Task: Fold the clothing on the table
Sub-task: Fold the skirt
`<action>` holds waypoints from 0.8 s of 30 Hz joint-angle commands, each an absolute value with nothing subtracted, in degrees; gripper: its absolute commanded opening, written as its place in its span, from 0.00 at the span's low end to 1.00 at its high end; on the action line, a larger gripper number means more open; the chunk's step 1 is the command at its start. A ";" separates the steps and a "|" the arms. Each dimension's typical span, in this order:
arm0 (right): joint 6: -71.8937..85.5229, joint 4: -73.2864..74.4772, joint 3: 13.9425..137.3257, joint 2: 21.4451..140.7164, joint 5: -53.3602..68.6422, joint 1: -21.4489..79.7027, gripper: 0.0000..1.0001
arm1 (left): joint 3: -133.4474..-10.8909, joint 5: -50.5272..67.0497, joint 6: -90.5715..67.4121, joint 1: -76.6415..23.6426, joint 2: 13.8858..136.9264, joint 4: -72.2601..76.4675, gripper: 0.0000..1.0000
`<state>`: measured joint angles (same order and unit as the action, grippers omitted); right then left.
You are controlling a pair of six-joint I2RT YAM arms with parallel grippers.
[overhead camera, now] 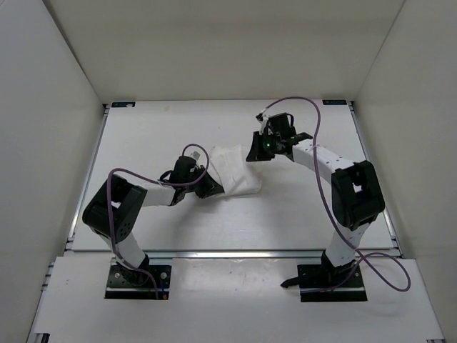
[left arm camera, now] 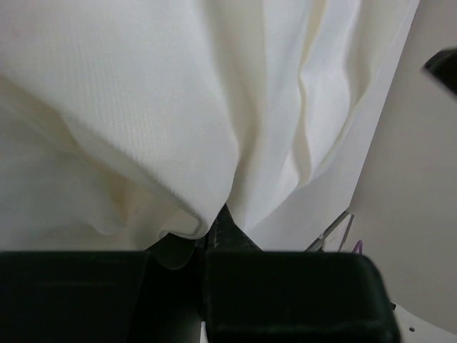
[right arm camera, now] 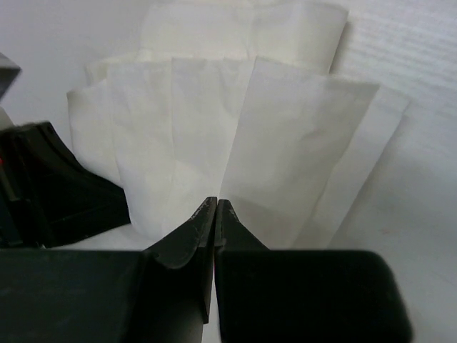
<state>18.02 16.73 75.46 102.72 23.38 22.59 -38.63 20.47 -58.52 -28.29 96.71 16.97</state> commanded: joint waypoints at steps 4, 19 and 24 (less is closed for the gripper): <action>16.61 17.23 73.04 104.94 23.64 24.61 0.00 | -35.87 18.19 -57.48 -24.87 92.55 16.44 0.00; 15.03 19.67 74.87 108.19 23.72 24.09 0.00 | -33.75 29.41 -56.51 -18.64 87.47 17.57 0.01; 14.07 27.41 87.77 105.12 21.90 23.99 0.26 | -38.57 32.02 -46.98 -15.99 75.88 8.22 0.26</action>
<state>16.14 24.97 79.70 108.40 23.27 24.29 -34.44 29.54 -54.50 -16.95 84.40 13.63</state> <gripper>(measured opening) 0.162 0.228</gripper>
